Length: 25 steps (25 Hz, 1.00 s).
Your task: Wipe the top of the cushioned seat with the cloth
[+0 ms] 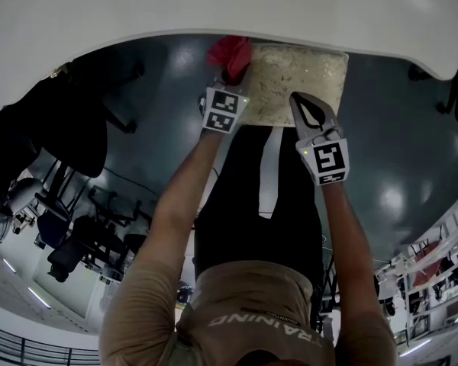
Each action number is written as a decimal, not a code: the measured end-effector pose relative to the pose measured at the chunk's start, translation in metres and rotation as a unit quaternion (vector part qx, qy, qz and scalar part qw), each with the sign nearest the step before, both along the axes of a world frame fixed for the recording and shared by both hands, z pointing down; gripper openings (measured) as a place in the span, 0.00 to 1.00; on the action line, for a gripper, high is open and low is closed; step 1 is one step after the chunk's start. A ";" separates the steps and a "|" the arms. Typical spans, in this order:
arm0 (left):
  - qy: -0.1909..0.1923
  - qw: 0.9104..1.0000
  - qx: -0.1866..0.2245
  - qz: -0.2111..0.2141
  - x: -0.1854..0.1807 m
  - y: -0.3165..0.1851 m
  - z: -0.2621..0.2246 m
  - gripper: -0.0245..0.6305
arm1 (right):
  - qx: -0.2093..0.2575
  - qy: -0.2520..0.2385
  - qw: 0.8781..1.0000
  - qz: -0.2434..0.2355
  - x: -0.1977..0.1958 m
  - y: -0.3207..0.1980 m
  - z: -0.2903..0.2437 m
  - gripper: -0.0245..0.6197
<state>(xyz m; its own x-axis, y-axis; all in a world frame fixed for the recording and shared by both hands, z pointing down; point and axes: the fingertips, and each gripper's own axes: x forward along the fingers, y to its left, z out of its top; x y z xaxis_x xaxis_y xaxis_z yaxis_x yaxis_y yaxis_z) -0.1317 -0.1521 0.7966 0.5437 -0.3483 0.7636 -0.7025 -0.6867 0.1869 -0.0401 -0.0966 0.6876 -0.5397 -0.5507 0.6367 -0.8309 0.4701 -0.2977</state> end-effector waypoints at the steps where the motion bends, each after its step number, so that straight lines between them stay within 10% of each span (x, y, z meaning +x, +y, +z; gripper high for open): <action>1: -0.001 1.000 0.000 -0.003 0.005 0.000 0.000 0.10 | 0.000 -0.001 1.000 0.004 0.008 0.001 0.000 0.04; 25: 0.006 1.000 -0.025 0.005 0.184 0.033 -0.002 0.10 | -0.003 -0.013 0.997 0.082 0.160 0.035 0.011 0.04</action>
